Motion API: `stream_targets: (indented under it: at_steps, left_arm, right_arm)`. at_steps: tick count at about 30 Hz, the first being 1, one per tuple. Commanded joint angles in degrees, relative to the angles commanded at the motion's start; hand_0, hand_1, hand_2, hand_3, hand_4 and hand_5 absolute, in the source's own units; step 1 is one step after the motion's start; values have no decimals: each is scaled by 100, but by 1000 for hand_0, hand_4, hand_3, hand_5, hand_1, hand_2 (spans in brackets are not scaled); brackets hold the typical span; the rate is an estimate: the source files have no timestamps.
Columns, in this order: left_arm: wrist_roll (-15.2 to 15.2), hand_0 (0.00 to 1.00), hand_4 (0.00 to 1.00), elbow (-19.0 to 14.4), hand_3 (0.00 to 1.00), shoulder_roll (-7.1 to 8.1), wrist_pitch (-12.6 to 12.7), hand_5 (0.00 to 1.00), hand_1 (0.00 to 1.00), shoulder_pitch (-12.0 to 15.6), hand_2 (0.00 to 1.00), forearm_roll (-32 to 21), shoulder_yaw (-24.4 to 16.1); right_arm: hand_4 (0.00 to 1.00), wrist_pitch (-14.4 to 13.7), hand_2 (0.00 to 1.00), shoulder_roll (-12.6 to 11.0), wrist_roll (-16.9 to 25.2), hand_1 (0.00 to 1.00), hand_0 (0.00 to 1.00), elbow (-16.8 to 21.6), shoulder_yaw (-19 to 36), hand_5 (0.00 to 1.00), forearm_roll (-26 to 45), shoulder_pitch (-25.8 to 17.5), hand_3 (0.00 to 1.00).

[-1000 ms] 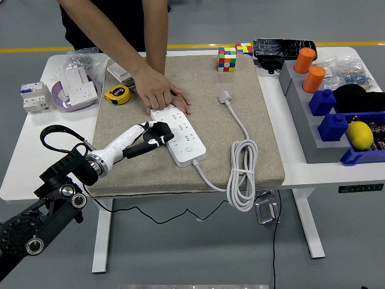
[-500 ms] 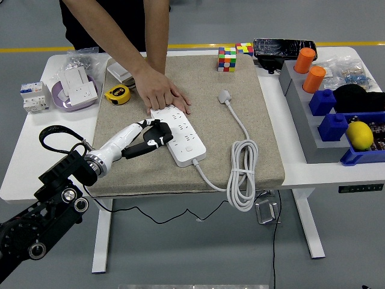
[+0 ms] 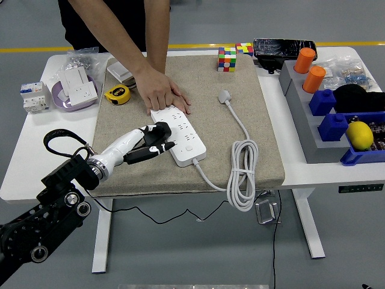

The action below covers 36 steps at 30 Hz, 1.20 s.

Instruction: Pick up the plug,place it near the board,insert it into the board,press the button

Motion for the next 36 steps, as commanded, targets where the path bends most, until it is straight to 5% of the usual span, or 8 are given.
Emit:
stream_targets:
  at_steps: [36]
  left_arm:
    - [-85, 998, 998, 351, 953, -12, -17, 998, 998, -565, 996, 138, 688]
  right_arm:
    - [998, -18, 766, -12, 14, 794, 871, 6, -45, 808, 7, 7, 778]
